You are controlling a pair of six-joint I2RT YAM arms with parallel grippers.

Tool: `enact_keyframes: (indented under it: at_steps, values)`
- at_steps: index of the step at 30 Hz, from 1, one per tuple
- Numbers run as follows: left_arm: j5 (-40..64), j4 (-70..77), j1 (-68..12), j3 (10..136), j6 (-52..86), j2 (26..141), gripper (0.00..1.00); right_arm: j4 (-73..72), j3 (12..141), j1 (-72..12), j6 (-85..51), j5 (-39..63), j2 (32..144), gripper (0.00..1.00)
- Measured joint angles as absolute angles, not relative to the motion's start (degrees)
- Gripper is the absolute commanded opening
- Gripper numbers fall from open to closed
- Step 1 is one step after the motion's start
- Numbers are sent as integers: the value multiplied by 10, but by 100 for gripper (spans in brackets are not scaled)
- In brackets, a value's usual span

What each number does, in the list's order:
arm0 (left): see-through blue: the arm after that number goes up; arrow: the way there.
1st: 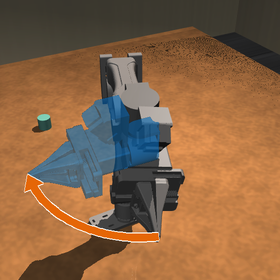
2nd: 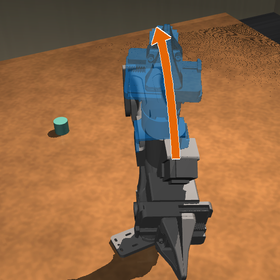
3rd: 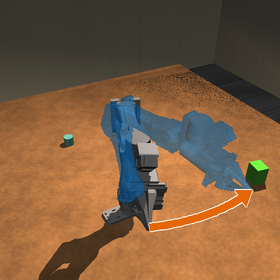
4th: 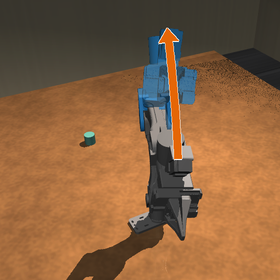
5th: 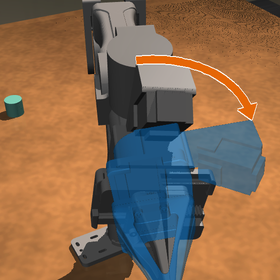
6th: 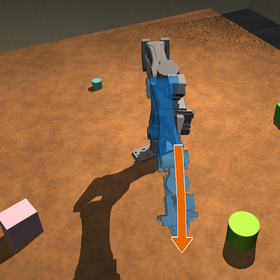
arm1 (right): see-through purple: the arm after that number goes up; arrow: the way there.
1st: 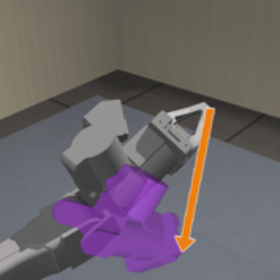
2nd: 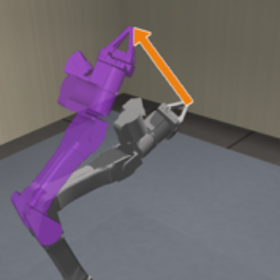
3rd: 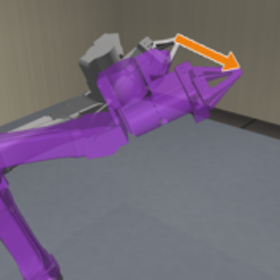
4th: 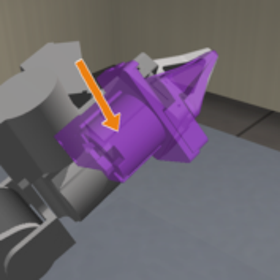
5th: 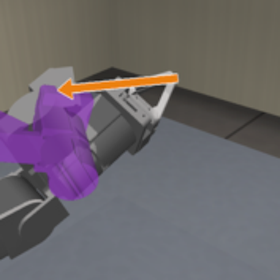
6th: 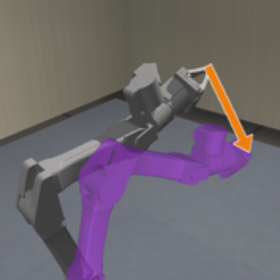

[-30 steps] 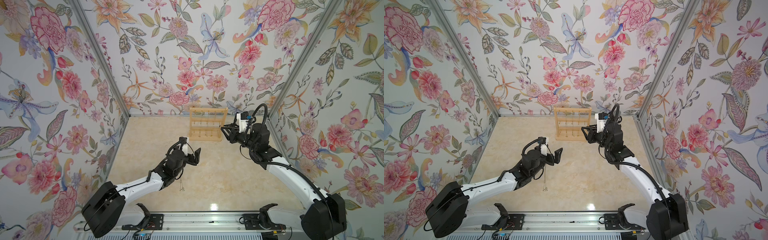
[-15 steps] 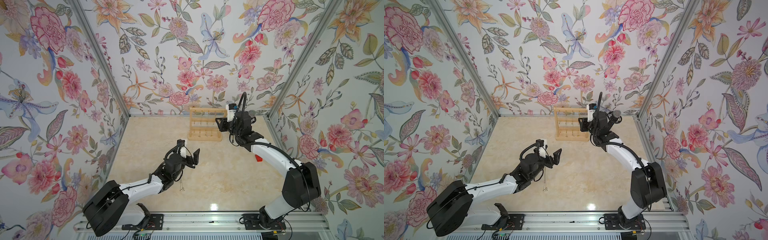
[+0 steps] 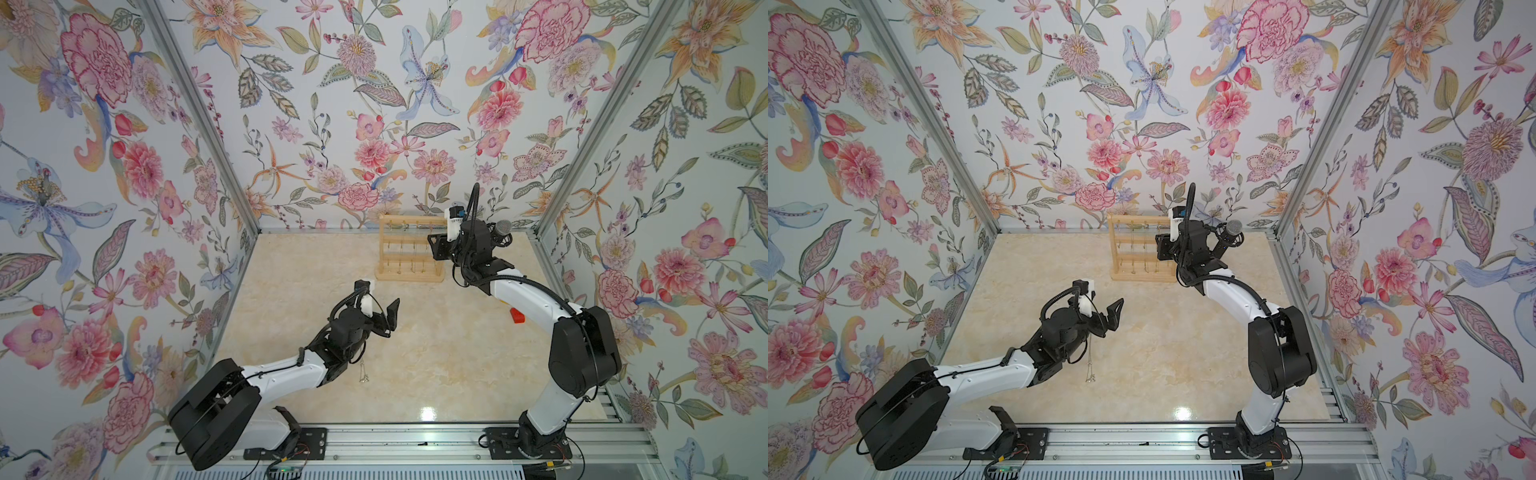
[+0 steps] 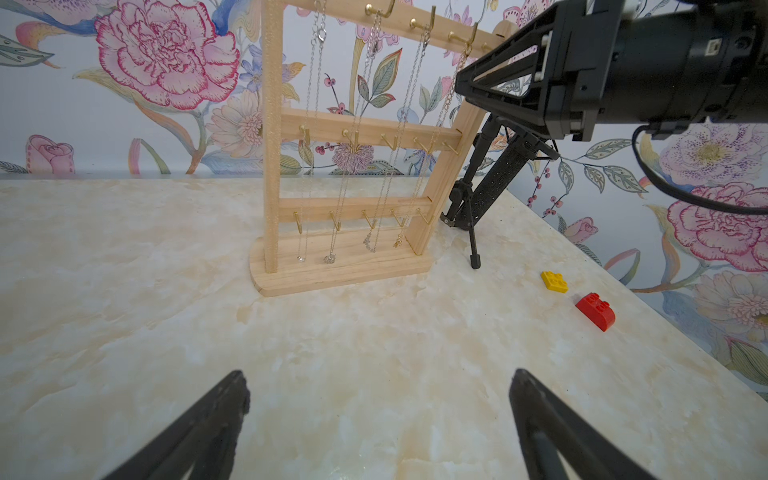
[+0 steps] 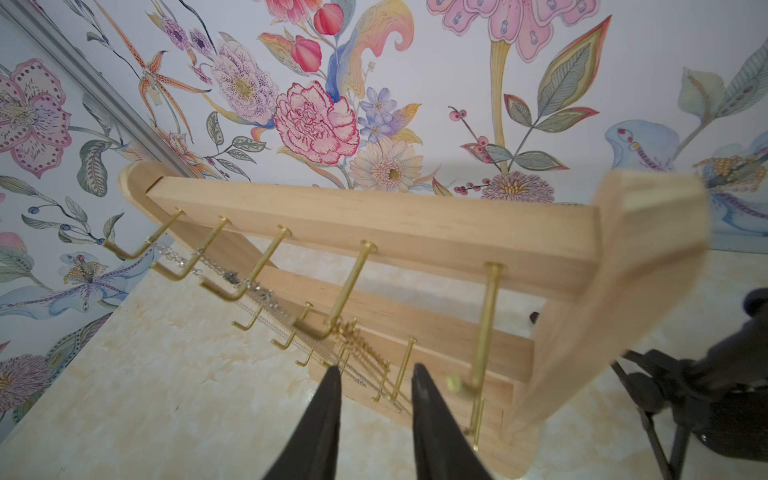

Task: Take the necklace off the jewelry display stand
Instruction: Take off the necklace from the stand.

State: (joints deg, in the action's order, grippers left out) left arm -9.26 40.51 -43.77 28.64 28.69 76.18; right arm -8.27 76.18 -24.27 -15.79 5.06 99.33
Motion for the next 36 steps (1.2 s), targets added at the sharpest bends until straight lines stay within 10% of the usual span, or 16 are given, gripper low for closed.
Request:
enact_keyframes:
  at_steps: [36]
  values:
    - [-92, 412, -438, 284, 287, 762, 99, -173, 738, -215, -154, 138, 1009, 26]
